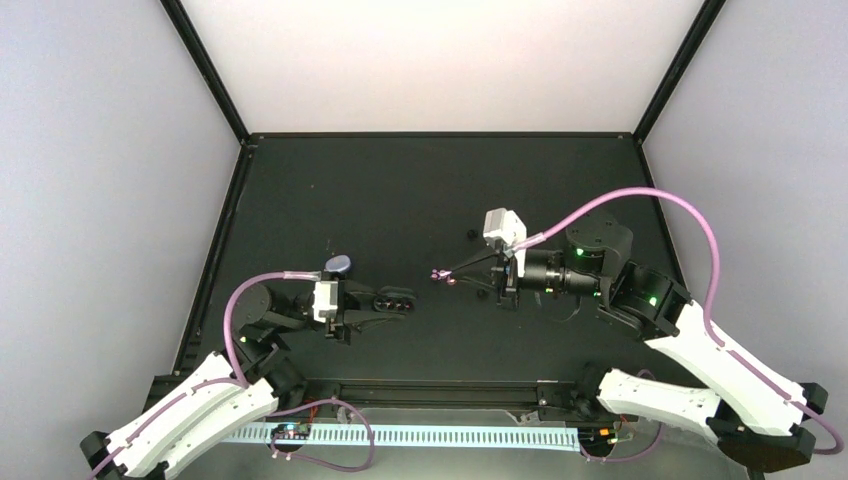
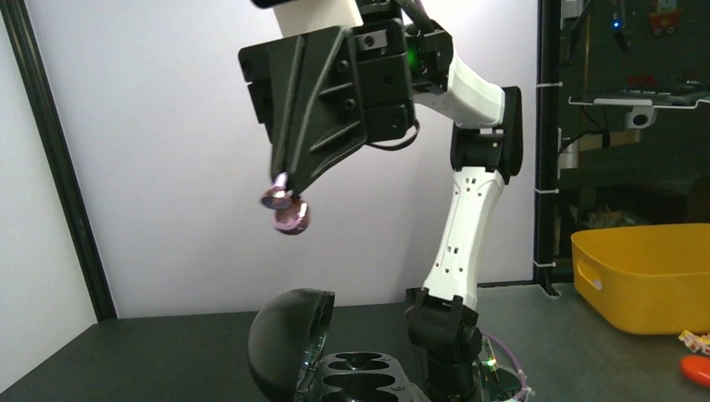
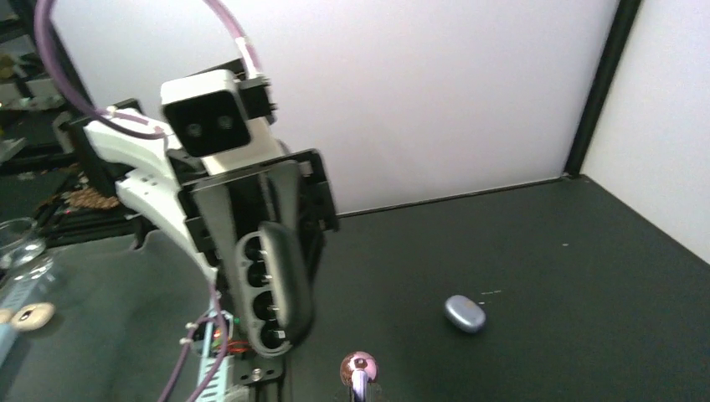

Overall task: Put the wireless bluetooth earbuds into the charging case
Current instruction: Place the earbud at the center of the board.

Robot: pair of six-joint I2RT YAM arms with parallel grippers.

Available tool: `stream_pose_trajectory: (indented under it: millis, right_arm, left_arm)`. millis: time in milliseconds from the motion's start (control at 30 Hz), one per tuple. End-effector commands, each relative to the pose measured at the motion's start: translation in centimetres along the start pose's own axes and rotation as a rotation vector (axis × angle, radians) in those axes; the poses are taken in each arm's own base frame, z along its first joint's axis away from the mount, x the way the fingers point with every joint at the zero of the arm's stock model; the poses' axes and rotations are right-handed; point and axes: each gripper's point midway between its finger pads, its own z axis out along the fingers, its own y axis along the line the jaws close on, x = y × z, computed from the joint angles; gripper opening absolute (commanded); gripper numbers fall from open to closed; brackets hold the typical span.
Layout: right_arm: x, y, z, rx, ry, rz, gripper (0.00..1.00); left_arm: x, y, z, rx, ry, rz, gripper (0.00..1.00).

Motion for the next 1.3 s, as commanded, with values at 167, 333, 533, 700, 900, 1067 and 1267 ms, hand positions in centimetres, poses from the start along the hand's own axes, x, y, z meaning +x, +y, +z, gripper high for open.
stream_pose_trajectory:
  millis: [167,333,533,700,900,1067,1267]
  right_arm:
    - [-0.9,4.2,-1.5,-0.128,0.037,-0.062,0.01]
    - [-0.9,5.5,-1.7,-0.178,0.077,-0.077,0.01]
    - [-0.6,5.9,-0.9,-0.16,0.128,-0.116,0.01]
    - [-1.1,6.9,-0.2,-0.183,0.103,-0.142,0.01]
    - [-2.0,7.8,1.0,-0.208,0.048,-0.158,0.01]
    - [-2.2,8.1,2.0,-0.224,0.023,-0.161,0.01]
    - [-2.0,8.2,3.0,-0.233,0.022,-0.16,0.01]
  left_arm:
    - [-1.6,-1.0,-0.3,0.032,-0.025,0.065,0.02]
    - [-1.7,-1.4,-0.2,0.061,-0.026,0.059,0.02]
    - [-1.9,-1.5,0.0,0.082,-0.024,0.053,0.02]
    - [-1.9,-1.5,0.0,0.083,-0.029,0.049,0.01]
    - [-2.1,-1.6,0.2,0.096,-0.034,0.034,0.01]
    - [-2.1,-1.7,0.2,0.1,-0.034,0.029,0.02]
    - [-2.2,-1.8,0.1,0.103,-0.035,0.023,0.02]
